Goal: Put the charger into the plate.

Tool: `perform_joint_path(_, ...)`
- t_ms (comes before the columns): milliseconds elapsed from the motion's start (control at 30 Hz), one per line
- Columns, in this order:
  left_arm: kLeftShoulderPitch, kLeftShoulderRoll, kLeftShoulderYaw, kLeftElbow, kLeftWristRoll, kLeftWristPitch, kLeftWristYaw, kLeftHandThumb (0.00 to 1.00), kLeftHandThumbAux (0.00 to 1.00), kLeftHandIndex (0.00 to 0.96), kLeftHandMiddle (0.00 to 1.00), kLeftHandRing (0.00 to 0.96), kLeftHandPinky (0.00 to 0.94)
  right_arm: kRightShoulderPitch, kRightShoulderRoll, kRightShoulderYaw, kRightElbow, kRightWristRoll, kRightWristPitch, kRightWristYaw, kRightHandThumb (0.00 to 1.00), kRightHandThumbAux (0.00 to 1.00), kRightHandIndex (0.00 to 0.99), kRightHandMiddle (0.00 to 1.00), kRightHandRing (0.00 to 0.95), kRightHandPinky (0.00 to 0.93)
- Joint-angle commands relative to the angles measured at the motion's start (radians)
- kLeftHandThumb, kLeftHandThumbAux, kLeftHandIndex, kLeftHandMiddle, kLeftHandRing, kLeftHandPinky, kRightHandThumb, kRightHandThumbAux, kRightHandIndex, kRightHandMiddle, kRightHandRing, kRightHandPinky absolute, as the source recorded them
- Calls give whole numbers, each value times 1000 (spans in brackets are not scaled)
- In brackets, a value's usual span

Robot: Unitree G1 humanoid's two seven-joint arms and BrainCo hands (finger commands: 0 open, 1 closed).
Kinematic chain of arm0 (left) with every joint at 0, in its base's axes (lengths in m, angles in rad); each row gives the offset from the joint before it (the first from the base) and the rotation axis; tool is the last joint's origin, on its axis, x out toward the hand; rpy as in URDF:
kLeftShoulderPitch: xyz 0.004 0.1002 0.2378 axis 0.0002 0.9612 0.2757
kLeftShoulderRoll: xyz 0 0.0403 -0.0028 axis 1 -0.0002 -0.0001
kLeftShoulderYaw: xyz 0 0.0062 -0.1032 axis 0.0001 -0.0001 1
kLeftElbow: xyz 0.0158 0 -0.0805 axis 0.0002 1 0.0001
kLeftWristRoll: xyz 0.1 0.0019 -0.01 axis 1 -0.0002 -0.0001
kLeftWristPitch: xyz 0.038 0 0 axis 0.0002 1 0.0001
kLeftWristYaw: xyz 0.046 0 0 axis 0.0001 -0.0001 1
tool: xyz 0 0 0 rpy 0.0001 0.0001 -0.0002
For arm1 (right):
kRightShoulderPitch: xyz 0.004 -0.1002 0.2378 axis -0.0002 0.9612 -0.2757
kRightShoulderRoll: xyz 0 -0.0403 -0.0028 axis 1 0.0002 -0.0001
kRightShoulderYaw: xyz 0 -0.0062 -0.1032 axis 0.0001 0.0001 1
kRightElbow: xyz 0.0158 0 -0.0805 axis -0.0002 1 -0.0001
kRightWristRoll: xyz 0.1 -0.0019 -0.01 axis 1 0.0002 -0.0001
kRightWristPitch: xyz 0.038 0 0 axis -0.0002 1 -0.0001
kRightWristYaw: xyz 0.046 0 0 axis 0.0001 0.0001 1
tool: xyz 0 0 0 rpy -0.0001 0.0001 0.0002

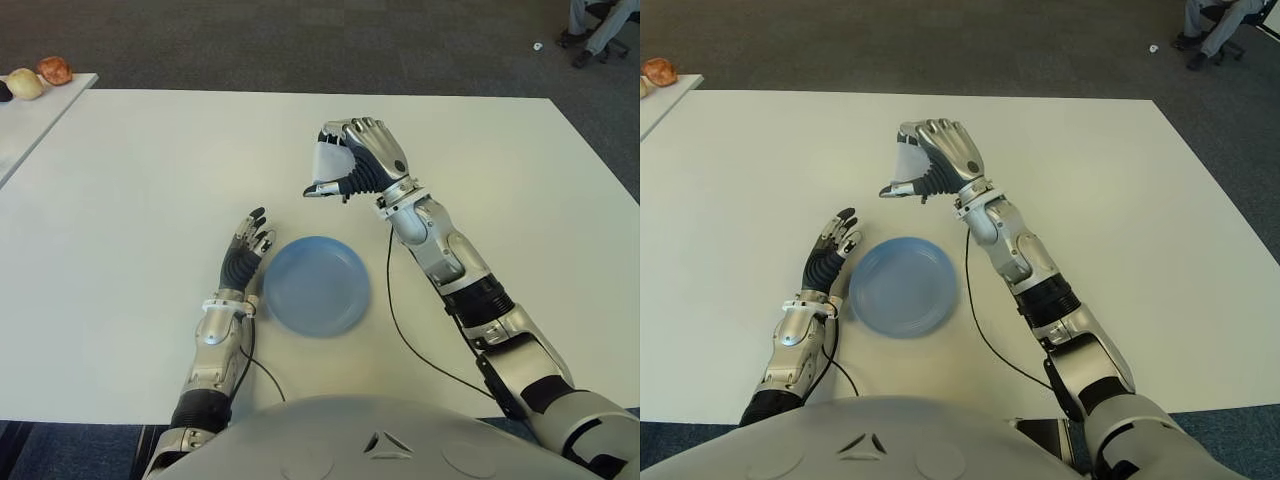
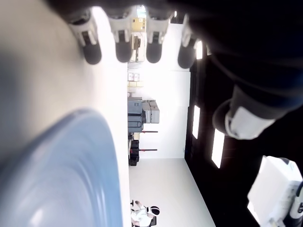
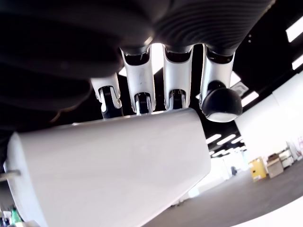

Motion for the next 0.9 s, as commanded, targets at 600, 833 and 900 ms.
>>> perform_joint_path(600,41,-31,21,53,-10,146,40,0,542,56,57,29,21,151,16,-3,-219,72,-4,256,753,706,442,882,866,853)
perform_joint_path(833,36,-42,34,42,-11,184,51,0,548,39,45,24,26,167,14,-5,-226,68,-6,292,753,706,442,882,868,853)
perform_joint_path(900,35,-44,36,41,-12,188,52,0,549,36,44,23,23,170,13,-5,-229,67,-4,301,753,706,442,882,867,852)
